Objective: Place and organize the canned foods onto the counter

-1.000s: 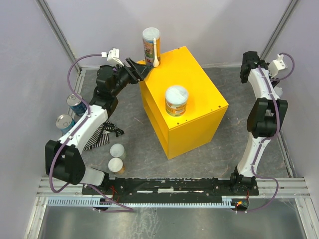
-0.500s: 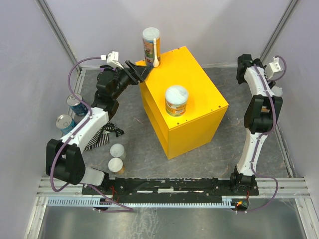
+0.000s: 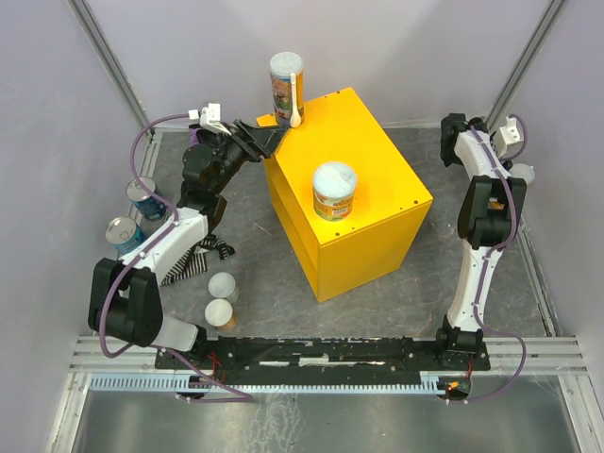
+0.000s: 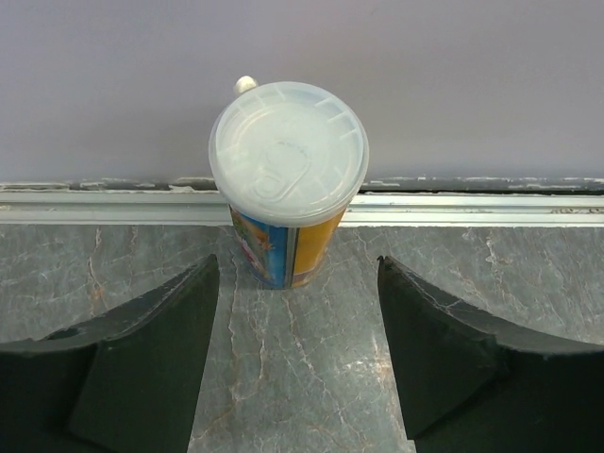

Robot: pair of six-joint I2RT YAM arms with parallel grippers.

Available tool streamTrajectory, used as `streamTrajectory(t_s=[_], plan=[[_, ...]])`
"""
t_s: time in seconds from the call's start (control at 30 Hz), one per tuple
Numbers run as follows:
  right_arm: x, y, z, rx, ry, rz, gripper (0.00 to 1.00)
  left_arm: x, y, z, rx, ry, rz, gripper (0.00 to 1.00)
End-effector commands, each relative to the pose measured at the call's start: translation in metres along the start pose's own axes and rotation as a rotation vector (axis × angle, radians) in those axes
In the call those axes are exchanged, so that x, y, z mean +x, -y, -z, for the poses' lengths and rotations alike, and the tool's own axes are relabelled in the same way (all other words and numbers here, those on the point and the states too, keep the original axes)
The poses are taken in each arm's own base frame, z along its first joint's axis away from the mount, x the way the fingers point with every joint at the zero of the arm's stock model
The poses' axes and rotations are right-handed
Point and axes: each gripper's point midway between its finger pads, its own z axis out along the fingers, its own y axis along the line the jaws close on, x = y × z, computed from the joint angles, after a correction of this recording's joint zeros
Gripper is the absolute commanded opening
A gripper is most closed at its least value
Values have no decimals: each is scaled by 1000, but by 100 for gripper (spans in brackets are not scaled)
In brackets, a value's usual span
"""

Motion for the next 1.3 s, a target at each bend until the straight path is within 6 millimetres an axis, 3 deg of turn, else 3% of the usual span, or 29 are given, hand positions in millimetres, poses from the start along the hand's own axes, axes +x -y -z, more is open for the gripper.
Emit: streamTrajectory(t_s=[0.0,0.43,0.97,1.07,1.13,1.27], plan=[[3,2,-10,30,56,-13,76,30,-14,5,3,-69,2,74],[12,-8,-22,56,96,-59,76,46,-26,2,-7,-90,7,74],[1,-15,-25,59,143,-100,78,59,-35,-18,20,-123,6,74],[-1,-15,-25,58,146,-106,85,63,-37,-21,27,-134,7,74],[-2,-16,-25,58,148,-111,96,65,-38,-23,31,-139,7,74],[-2,-18,-25,57,147,-112,99,68,-39,-27,43,-154,5,74]])
